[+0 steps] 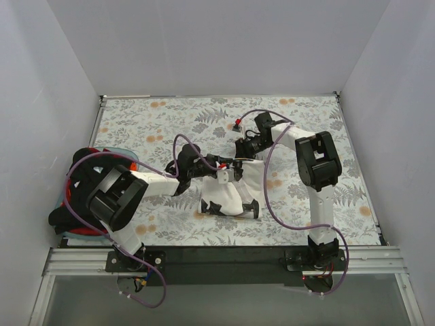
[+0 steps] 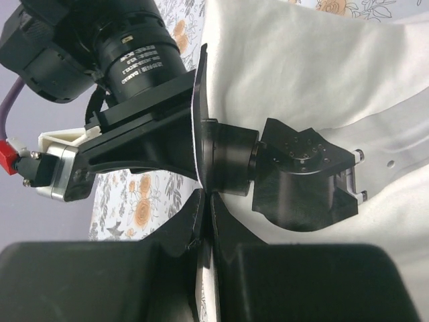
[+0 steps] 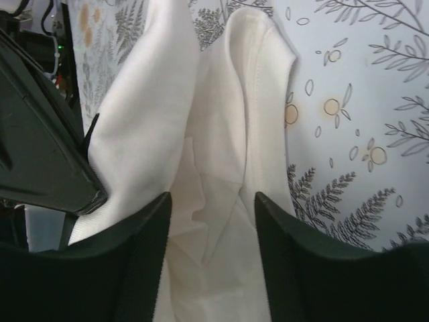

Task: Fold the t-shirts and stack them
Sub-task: Fold the tshirt

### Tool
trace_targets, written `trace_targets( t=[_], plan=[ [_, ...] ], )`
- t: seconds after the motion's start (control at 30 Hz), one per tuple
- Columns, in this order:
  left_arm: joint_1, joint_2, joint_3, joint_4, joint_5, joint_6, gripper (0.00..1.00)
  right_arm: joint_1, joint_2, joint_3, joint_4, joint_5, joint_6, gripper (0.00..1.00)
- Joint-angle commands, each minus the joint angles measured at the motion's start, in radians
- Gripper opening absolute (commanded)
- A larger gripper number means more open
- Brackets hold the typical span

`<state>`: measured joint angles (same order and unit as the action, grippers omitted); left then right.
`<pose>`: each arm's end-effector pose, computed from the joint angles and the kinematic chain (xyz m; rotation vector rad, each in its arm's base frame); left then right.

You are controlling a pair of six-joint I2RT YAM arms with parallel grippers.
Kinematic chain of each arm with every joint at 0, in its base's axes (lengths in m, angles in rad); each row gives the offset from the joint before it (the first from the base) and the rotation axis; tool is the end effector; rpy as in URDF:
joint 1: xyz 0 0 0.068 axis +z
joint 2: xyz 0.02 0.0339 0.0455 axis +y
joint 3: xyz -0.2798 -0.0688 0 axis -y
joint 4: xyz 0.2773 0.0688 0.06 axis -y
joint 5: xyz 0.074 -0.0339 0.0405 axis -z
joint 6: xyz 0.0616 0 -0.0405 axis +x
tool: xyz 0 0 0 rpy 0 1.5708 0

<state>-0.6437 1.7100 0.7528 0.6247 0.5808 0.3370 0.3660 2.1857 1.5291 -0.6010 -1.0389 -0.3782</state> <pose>0.2886 -0.2588 0.1575 1.2357 1.4665 -0.7581 0.4200 0.2178 0.1202 -1.1101 2.2285 1.4155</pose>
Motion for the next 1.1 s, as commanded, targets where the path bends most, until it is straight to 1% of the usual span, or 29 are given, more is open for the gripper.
trace_targets(
  t=[0.0,0.07,0.1,0.17,0.2,0.23,0.27,0.33,0.37,0.4,0.43,0.47,0.5,0.53,0.6,0.63,0.67,0.7,0.73,0.77,0.83,0.87,0.9,0.93,1.07],
  plan=[
    [-0.001,-0.035,-0.021,0.082,0.027,0.045,0.01,-0.006,-0.064,0.058,-0.026,0.08,-0.031,0.64],
    [-0.001,-0.017,-0.018,0.095,0.025,0.063,0.02,-0.019,-0.069,0.077,-0.025,0.129,-0.028,0.66],
    [-0.001,-0.007,-0.014,0.096,0.024,0.072,0.06,-0.025,-0.067,0.103,-0.028,0.143,-0.024,0.77],
    [-0.001,0.013,-0.003,0.11,0.016,0.071,0.21,-0.054,-0.064,0.134,-0.031,0.161,-0.015,0.87],
    [-0.001,0.019,0.002,0.119,0.008,0.062,0.32,-0.065,-0.061,0.166,-0.031,0.165,-0.01,0.95],
    [-0.001,0.019,0.017,0.121,-0.01,0.062,0.37,-0.079,-0.057,0.187,-0.036,0.168,-0.008,0.96],
    [-0.001,0.017,0.025,0.128,-0.021,0.051,0.39,-0.103,-0.05,0.206,-0.046,0.178,-0.007,0.97],
    [0.006,0.004,0.049,0.121,-0.042,0.005,0.44,-0.13,-0.046,0.253,-0.059,0.185,-0.007,0.97],
    [0.019,-0.01,0.098,0.042,-0.041,-0.024,0.45,-0.157,-0.046,0.267,-0.069,0.185,-0.016,0.97],
    [0.027,-0.038,0.132,-0.024,-0.038,-0.105,0.45,-0.17,-0.047,0.278,-0.094,0.185,-0.025,0.97],
    [0.035,-0.047,0.163,-0.157,-0.042,-0.162,0.45,-0.197,-0.055,0.285,-0.105,0.185,-0.03,0.96],
    [0.058,-0.055,0.233,-0.23,-0.044,-0.211,0.46,-0.211,-0.063,0.279,-0.115,0.18,-0.034,0.96],
    [0.071,-0.056,0.264,-0.302,-0.045,-0.305,0.46,-0.222,-0.07,0.269,-0.131,0.177,-0.048,0.96],
    [0.087,-0.053,0.299,-0.445,-0.042,-0.331,0.47,-0.235,-0.095,0.235,-0.141,0.186,-0.06,0.95],
    [0.145,-0.036,0.388,-0.583,0.0,-0.473,0.47,-0.24,-0.124,0.194,-0.157,0.21,-0.106,0.91],
    [0.165,-0.014,0.413,-0.708,0.023,-0.512,0.47,-0.239,-0.151,0.169,-0.16,0.224,-0.119,0.9],
    [0.203,0.0,0.462,-0.767,0.078,-0.532,0.47,-0.239,-0.162,0.133,-0.158,0.227,-0.122,0.86],
    [0.219,0.014,0.479,-0.811,0.089,-0.556,0.47,-0.239,-0.17,0.117,-0.16,0.231,-0.122,0.84],
    [0.231,0.043,0.49,-0.859,0.085,-0.632,0.47,-0.233,-0.179,0.105,-0.16,0.246,-0.117,0.81],
    [0.248,0.059,0.503,-0.884,0.083,-0.654,0.47,-0.231,-0.179,0.085,-0.161,0.253,-0.116,0.77],
    [0.265,0.109,0.542,-0.936,0.076,-0.717,0.47,-0.223,-0.175,0.068,-0.161,0.263,-0.107,0.74],
    [0.283,0.131,0.556,-0.956,0.086,-0.734,0.48,-0.222,-0.169,0.051,-0.163,0.264,-0.102,0.71],
    [0.291,0.149,0.591,-0.983,0.105,-0.742,0.48,-0.217,-0.159,0.045,-0.163,0.267,-0.096,0.7],
    [0.297,0.164,0.602,-1.009,0.108,-0.781,0.48,-0.21,-0.155,0.037,-0.164,0.269,-0.091,0.7],
    [0.325,0.255,0.661,-1.077,0.148,-0.819,0.5,-0.196,-0.135,0.013,-0.171,0.264,-0.085,0.7]
  ],
)
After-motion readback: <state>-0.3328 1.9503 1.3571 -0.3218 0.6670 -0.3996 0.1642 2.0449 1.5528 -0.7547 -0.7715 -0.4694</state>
